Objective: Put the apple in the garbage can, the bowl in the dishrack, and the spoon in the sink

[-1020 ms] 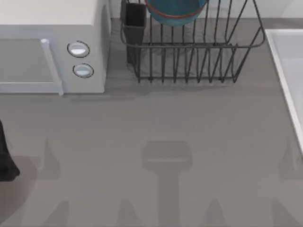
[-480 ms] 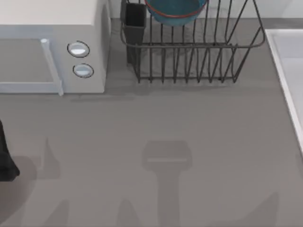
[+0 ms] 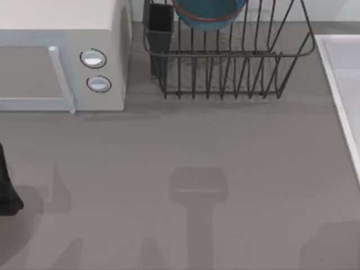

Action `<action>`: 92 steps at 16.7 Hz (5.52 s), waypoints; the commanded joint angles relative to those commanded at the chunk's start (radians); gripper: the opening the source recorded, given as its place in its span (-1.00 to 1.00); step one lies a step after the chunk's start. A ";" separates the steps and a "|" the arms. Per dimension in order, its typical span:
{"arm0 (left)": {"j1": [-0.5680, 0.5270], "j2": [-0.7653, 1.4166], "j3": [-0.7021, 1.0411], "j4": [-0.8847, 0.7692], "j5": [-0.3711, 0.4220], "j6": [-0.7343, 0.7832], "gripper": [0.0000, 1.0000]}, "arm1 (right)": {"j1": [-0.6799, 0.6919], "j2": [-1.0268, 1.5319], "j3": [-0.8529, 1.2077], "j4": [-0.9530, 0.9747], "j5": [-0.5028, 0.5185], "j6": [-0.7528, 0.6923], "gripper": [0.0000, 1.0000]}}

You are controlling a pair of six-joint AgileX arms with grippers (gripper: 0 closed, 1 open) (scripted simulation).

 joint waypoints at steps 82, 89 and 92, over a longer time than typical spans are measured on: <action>0.000 0.000 0.000 0.000 0.000 0.000 1.00 | 0.131 1.064 1.431 -0.626 -0.023 0.134 -1.00; 0.000 0.000 0.000 0.000 0.000 0.000 1.00 | 0.250 1.427 1.996 -0.771 -0.015 0.264 -1.00; 0.000 0.000 0.000 0.000 0.000 0.000 1.00 | 0.276 1.493 2.101 -0.792 -0.011 0.294 -1.00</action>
